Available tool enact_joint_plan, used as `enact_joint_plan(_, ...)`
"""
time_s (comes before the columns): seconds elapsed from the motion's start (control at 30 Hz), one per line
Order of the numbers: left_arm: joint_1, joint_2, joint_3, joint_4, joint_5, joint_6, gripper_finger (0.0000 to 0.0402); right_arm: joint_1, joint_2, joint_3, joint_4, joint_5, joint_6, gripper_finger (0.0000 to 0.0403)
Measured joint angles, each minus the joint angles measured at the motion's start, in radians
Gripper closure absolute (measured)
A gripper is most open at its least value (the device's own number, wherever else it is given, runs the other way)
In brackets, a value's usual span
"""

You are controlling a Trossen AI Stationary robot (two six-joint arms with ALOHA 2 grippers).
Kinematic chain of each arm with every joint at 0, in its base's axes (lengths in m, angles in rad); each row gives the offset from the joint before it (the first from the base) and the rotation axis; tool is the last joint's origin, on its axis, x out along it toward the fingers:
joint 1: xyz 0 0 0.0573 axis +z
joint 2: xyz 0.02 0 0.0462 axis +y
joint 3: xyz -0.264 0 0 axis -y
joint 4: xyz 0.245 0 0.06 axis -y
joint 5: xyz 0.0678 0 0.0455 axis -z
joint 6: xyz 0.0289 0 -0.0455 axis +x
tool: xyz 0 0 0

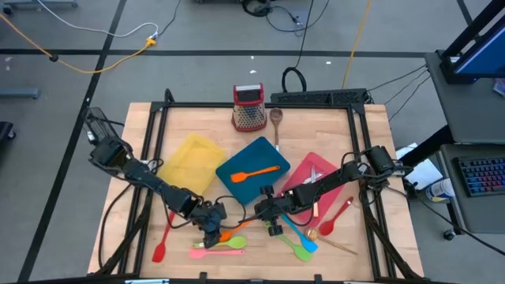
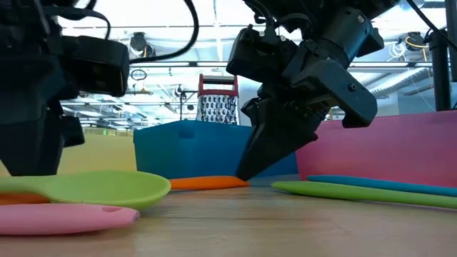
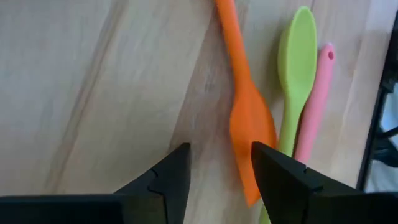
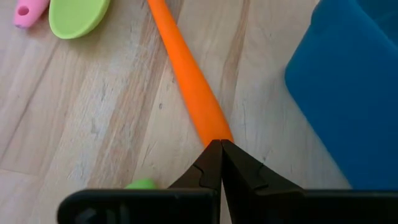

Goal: Pick & Place Kitchen Items
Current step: Put the orange spatula into the blue bin

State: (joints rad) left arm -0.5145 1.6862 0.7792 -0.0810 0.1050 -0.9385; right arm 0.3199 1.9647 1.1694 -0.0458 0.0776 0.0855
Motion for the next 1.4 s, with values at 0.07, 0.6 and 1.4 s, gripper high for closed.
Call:
enact_joint_plan(0.07, 0.008, 0.023, 0.002, 0.018, 0.033, -0.010, 0.0224, 0.000, 0.000, 0.000, 0.001, 0.000, 0.000, 0.0403)
enact_joint_plan(0.6, 0.033, 0.051, -0.002, 0.133, 0.187, 0.079, 0.0288, 0.000, 0.001, 0.000, 0.005, 0.000, -0.004, 0.0403)
enact_joint_plan(1.4, 0.026, 0.048, -0.001, 0.162, 0.121, 0.144, 0.0395, 0.000, -0.086, -0.004, 0.001, 0.000, -0.030, 0.0403)
